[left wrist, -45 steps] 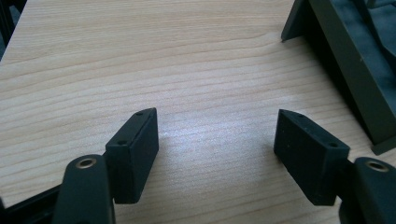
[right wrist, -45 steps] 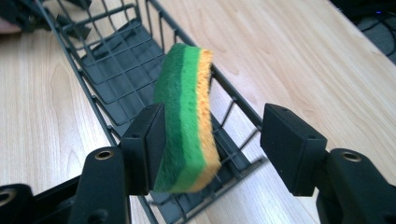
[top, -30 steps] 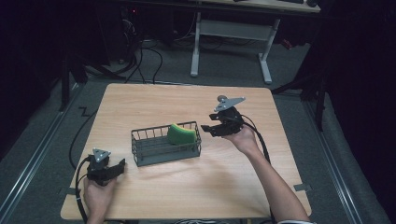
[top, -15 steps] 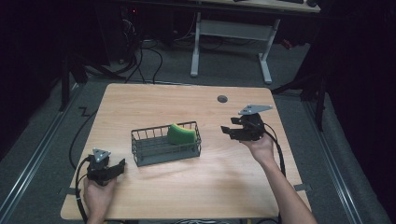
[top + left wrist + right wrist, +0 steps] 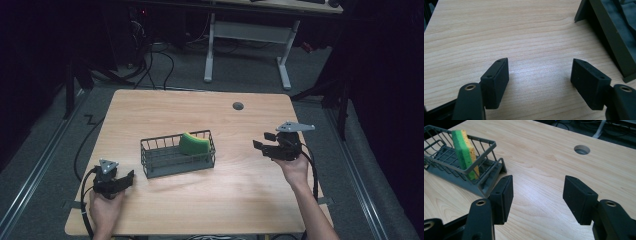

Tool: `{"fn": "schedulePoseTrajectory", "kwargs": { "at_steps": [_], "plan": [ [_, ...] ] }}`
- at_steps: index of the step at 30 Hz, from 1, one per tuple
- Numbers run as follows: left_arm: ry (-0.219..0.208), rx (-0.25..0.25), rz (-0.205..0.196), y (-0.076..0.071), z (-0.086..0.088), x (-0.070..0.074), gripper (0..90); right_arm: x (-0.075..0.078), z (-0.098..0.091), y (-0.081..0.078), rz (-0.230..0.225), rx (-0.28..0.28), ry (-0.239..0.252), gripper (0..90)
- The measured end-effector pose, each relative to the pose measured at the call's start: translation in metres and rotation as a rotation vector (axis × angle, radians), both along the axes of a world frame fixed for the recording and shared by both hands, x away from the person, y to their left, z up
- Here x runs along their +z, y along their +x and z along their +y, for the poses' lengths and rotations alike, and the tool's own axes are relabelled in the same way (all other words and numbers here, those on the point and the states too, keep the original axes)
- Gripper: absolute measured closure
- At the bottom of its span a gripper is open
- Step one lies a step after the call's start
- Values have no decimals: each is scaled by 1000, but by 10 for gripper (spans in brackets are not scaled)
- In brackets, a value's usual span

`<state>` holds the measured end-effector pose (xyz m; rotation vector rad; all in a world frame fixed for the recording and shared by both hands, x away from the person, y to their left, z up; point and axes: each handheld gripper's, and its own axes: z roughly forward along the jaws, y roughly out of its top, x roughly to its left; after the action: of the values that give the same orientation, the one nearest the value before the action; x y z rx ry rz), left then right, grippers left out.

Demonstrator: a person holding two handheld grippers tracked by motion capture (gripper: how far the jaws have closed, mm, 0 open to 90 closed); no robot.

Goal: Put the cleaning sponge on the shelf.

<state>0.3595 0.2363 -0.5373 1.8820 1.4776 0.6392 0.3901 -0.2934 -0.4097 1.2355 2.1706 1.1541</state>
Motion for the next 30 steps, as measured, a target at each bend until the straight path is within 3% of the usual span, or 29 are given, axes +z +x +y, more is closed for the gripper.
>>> {"fn": "schedulePoseTrajectory", "kwargs": {
  "at_steps": [5,19,30],
  "plan": [
    [0,-1,0,0,0,0,314,-9,-14,-8,11,-48,31,417],
    [0,-1,0,0,0,0,314,-54,-33,-33,44,-144,24,417],
    [0,-1,0,0,0,0,314,-84,-42,-42,68,-205,21,415]
  ]
}}
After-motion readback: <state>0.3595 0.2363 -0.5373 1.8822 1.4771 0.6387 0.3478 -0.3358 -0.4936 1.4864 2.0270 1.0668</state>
